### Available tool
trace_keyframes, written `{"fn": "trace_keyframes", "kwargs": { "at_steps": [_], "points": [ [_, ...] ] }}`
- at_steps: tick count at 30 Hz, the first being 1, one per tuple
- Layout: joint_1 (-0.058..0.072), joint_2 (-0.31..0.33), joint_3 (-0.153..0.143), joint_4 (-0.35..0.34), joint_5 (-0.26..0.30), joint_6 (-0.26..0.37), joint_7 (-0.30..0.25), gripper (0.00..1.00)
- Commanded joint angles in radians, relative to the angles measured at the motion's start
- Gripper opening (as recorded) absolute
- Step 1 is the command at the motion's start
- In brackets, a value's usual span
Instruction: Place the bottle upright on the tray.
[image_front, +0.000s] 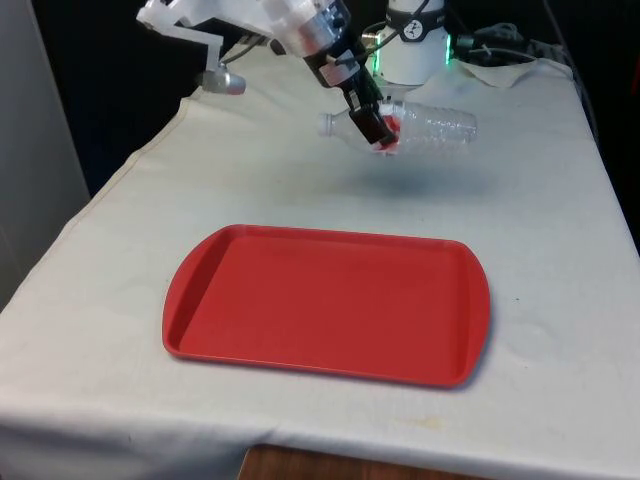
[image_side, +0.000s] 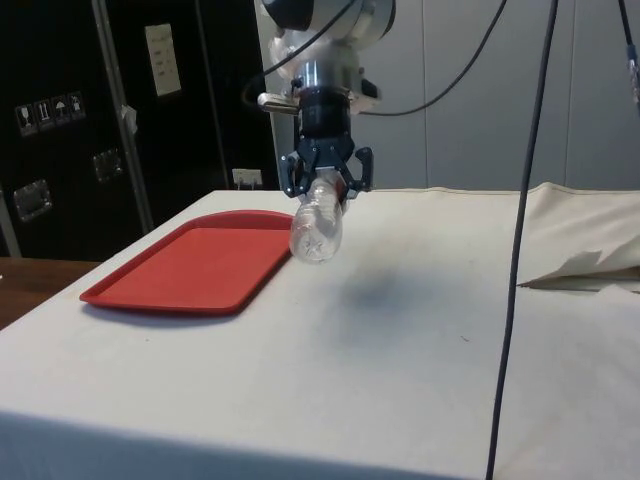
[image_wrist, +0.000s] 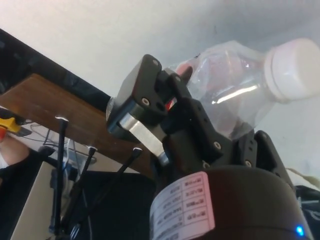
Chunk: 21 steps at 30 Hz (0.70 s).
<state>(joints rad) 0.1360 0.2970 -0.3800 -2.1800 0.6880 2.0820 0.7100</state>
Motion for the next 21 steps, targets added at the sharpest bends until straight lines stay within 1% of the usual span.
{"fn": "trace_keyframes", "kwargs": {
  "at_steps": [1,3,4,5,10,11,12,18,19,20,21],
  "points": [
    [0.008,-0.01,-0.002,-0.007,-0.015,0.018,0.017,0.0],
    [0.009,-0.017,0.001,-0.006,-0.03,0.023,0.03,0.0],
    [0.001,-0.009,0.004,0.0,-0.022,0.006,0.017,0.0],
    [0.009,-0.02,0.003,-0.007,-0.035,0.025,0.034,0.0],
    [0.01,-0.031,0.009,-0.007,-0.06,0.036,0.055,0.0],
    [0.003,-0.024,0.012,0.0,-0.053,0.02,0.045,0.0],
    [0.01,-0.033,0.011,-0.006,-0.065,0.038,0.06,0.0],
    [0.013,-0.05,0.02,-0.006,-0.104,0.053,0.094,0.0],
    [0.013,-0.052,0.021,-0.006,-0.11,0.055,0.098,0.0],
    [0.006,-0.045,0.025,0.0,-0.103,0.039,0.088,0.0],
    [0.013,-0.054,0.023,-0.007,-0.115,0.056,0.103,0.0]
  ]
}}
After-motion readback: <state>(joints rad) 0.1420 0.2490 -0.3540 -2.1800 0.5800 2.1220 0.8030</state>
